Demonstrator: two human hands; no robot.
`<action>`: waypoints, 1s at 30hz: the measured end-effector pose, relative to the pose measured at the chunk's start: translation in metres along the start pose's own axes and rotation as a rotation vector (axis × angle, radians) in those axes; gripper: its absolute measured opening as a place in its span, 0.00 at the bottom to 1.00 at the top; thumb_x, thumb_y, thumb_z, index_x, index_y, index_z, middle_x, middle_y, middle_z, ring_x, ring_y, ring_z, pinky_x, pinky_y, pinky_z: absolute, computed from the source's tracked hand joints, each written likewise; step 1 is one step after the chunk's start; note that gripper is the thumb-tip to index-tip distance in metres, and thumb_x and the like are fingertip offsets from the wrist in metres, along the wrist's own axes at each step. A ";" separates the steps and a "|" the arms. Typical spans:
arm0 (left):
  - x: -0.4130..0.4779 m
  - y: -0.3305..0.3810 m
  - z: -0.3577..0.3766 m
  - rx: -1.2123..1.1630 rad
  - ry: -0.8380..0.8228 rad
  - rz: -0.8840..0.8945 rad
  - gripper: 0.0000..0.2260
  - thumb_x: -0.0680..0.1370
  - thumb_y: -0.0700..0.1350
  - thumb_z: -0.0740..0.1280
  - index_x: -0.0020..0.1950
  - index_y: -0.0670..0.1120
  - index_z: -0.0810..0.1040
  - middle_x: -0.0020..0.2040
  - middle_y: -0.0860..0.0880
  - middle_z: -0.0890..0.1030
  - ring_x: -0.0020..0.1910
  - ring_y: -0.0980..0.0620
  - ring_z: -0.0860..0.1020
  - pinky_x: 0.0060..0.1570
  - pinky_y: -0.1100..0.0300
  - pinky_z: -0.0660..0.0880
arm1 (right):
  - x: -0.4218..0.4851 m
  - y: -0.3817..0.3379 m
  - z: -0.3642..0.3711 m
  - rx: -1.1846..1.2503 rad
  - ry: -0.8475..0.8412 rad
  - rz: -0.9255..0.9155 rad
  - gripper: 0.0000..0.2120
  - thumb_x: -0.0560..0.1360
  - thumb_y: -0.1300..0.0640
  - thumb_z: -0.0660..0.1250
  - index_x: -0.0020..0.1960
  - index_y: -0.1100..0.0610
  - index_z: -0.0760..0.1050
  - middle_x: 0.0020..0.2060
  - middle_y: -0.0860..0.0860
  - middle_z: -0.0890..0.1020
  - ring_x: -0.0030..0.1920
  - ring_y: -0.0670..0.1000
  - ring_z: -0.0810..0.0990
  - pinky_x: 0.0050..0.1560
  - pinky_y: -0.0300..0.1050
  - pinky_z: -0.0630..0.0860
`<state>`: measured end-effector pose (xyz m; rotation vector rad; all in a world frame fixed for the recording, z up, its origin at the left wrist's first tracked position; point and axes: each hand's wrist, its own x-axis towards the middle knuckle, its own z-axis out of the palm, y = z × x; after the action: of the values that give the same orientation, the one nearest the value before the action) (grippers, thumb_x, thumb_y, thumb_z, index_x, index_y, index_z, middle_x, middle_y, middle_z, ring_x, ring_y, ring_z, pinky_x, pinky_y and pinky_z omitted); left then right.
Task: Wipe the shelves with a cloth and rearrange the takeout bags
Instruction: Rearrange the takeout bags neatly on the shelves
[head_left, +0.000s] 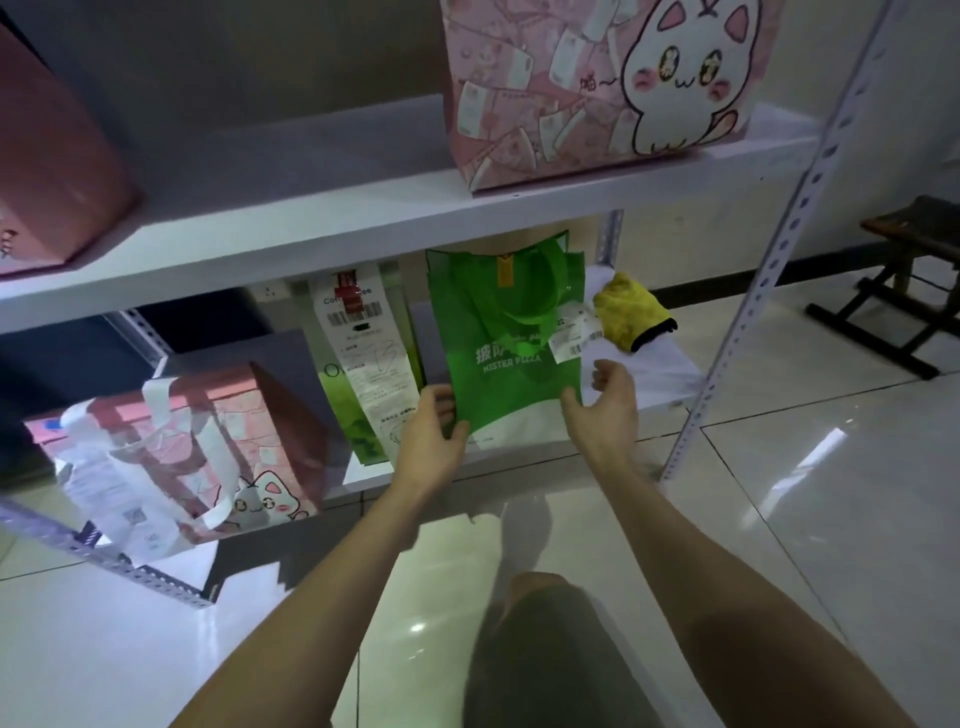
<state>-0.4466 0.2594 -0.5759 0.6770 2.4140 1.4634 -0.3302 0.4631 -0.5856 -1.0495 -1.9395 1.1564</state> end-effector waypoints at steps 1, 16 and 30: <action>-0.010 -0.001 -0.006 0.013 0.049 0.032 0.16 0.82 0.37 0.70 0.68 0.49 0.75 0.59 0.52 0.84 0.58 0.56 0.83 0.60 0.52 0.82 | -0.012 -0.001 0.001 0.013 0.113 -0.083 0.20 0.76 0.55 0.74 0.65 0.58 0.74 0.58 0.53 0.79 0.58 0.54 0.78 0.58 0.52 0.77; -0.005 0.023 -0.117 0.098 0.422 -0.074 0.21 0.85 0.47 0.68 0.77 0.51 0.69 0.50 0.61 0.80 0.48 0.57 0.82 0.40 0.66 0.78 | -0.061 -0.153 0.105 -0.092 -0.522 -0.214 0.18 0.82 0.54 0.71 0.69 0.55 0.71 0.62 0.52 0.84 0.58 0.55 0.85 0.57 0.54 0.84; -0.073 0.044 -0.165 0.179 0.273 0.229 0.11 0.83 0.48 0.72 0.66 0.53 0.80 0.60 0.57 0.82 0.57 0.57 0.82 0.55 0.54 0.84 | -0.098 -0.151 0.048 -0.105 -0.400 -0.576 0.08 0.84 0.54 0.67 0.50 0.47 0.68 0.46 0.42 0.83 0.42 0.44 0.82 0.35 0.36 0.78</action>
<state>-0.4428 0.1125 -0.4616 0.8687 2.7806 1.5240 -0.3696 0.3145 -0.4799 -0.2626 -2.4115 0.9825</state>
